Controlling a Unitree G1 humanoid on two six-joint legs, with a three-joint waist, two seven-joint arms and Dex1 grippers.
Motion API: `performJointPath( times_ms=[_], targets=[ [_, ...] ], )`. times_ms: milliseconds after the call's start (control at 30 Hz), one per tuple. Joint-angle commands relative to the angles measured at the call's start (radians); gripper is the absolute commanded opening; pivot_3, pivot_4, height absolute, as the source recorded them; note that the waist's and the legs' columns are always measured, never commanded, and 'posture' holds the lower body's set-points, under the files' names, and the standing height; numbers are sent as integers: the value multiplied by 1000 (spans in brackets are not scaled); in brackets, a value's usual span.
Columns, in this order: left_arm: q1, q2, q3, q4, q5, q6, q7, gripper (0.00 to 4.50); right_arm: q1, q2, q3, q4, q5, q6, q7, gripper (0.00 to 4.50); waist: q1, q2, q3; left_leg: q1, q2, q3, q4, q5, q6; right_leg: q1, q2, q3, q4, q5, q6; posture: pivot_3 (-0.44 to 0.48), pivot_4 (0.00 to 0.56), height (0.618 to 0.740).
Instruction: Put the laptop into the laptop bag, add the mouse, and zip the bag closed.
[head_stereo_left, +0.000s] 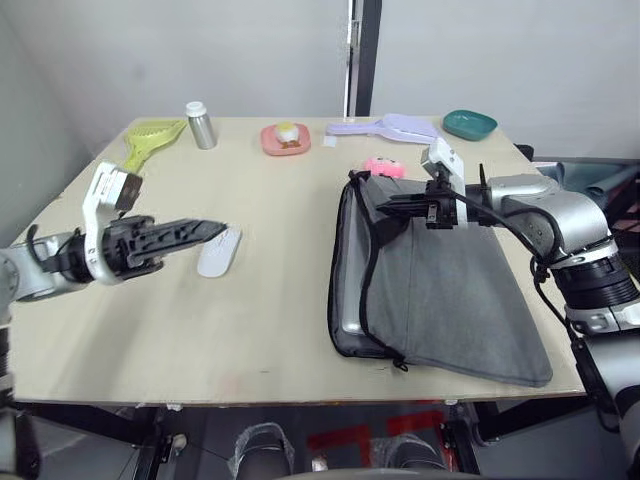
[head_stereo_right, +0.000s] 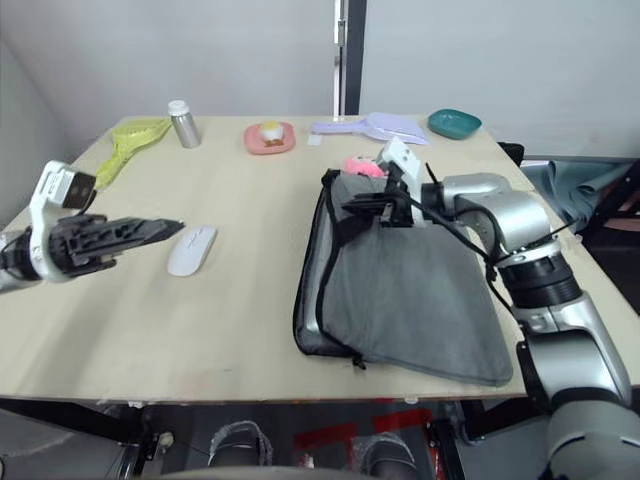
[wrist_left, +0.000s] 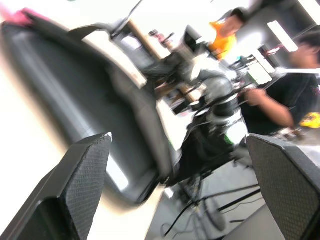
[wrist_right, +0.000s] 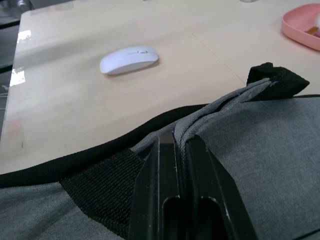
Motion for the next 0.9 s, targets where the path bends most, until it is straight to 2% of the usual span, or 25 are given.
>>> performJointPath(
  times_ms=[33, 133, 300, 467, 767, 900],
  targets=[
    [77, 74, -15, -9, 124, -136, -133, 4468, 6, 13, -26, -87, 39, -3, 27, 0, 0, 0, 0, 0, 0, 0, 0, 0, 0, 0, 0, 0, 0, 0, 0, 0, 150, 740],
    [114, 100, -37, -12, 184, -200, -184, 4500, 46, 21, -16, -162, 77, 44, 46, 945, 3, 0, 0, 1, 0, 0, -1, -1, 2, 0, 0, 0, 0, 0, -1, 0, 150, 740],
    [99, 122, -34, 0, 230, -239, -216, 4500, 117, -11, -29, -284, 157, 118, 92, 2616, 10, 0, 0, 0, 0, 0, -1, -1, 3, 0, 0, -1, 0, -1, -1, 0, 150, 740],
    [112, 161, -3, 22, 271, -281, -253, 4500, 142, -86, -118, -355, 240, 193, 85, 4391, 6, 0, 0, 2, 1, 1, -1, -1, 2, 0, 0, 1, 2, -1, -2, 0, 150, 740],
    [170, 175, 11, 70, 351, -363, -299, 4500, 237, -177, -256, -368, 257, 188, 3, 4453, 4, 0, 0, 5, 1, 4, -1, -2, 3, 0, 1, 6, 3, -1, -2, 0, 150, 740],
    [266, 213, 90, 184, 454, -451, -313, 4500, 496, -302, -517, -372, 197, 130, -4, 4453, 16, -1, 0, 4, 1, 4, -2, -2, 3, -1, 1, 7, 0, -1, -2, 0, 150, 740]
  ],
)
